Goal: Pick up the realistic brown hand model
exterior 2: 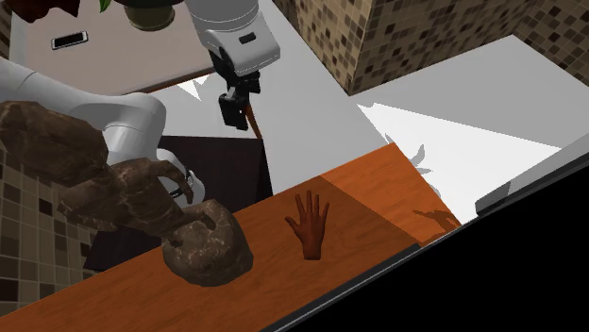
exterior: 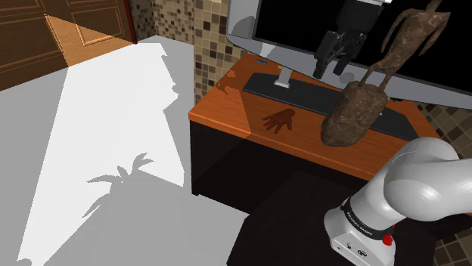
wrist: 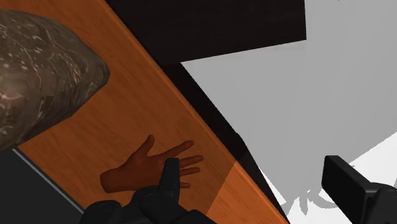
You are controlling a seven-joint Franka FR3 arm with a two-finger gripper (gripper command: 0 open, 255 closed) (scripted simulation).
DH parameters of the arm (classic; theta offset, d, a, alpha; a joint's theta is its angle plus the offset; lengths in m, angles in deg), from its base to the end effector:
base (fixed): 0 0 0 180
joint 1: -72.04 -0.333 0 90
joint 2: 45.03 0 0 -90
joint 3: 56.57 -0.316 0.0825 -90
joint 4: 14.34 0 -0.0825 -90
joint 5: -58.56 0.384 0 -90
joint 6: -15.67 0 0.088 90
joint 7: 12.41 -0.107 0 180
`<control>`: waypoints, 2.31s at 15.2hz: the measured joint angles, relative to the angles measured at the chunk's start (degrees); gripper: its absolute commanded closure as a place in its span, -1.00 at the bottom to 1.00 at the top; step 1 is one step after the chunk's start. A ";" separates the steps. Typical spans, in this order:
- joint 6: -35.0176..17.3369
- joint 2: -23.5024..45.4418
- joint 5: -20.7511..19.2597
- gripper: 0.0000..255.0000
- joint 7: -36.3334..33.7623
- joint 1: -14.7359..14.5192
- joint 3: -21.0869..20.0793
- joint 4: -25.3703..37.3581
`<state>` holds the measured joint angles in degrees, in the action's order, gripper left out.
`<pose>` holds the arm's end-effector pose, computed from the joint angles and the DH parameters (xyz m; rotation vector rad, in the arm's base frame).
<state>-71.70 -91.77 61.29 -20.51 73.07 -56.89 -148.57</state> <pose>0.2943 0.0022 0.6018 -3.0892 0.2374 0.0075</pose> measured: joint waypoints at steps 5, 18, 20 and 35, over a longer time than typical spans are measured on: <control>-6.54 2.85 0.30 -1.00 -5.49 2.76 -0.76 -2.90; -34.41 18.49 0.52 -1.00 -30.56 14.26 -4.16 -11.46; -38.72 21.78 0.14 -1.00 -34.47 16.12 -4.45 -12.05; -61.96 41.38 -4.62 -1.00 -55.25 25.18 -4.41 -13.56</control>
<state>-133.67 -50.40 56.67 -75.76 98.25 -61.30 -162.13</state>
